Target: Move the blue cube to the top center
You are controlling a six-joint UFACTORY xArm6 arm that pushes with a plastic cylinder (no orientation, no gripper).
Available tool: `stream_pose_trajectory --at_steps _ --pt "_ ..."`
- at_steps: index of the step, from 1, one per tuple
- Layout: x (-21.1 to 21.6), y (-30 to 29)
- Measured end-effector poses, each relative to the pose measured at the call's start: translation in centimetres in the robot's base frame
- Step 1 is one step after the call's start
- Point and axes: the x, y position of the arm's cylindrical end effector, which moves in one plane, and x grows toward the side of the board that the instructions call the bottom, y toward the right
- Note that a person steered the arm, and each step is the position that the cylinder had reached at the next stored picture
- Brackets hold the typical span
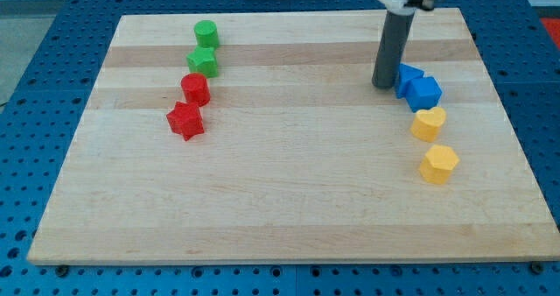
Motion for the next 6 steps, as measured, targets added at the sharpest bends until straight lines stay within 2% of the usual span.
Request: stream_pose_trajectory --at_steps 3,5,6 --pt "-5.5 2.6" --pt "-5.9 2.9" --pt "-4.2 7.2"
